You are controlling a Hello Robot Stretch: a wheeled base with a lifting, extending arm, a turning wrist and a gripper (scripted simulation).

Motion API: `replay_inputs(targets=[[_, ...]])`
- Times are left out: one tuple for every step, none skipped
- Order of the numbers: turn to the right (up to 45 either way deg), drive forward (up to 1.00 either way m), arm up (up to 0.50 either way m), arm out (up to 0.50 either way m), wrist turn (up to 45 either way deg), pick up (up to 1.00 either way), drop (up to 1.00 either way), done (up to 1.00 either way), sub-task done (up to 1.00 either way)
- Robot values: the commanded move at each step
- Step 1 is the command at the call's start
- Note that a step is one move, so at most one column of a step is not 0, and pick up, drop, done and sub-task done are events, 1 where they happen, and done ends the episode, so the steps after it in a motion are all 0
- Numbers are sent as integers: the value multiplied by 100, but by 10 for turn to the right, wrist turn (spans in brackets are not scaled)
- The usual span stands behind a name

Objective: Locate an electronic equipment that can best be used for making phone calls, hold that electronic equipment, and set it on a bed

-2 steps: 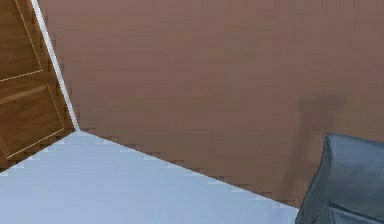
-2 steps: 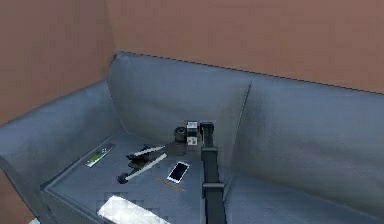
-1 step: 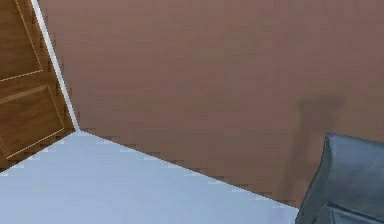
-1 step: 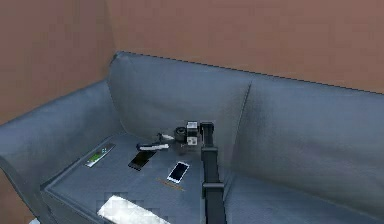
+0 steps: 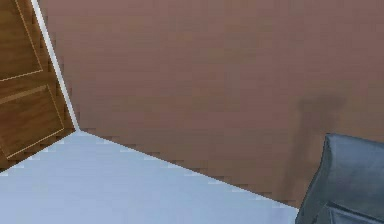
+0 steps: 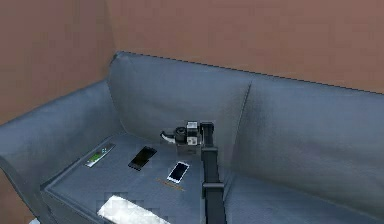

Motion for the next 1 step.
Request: replay_inputs(targets=[[0, 0, -30, 0, 0, 0, 0, 0, 0]])
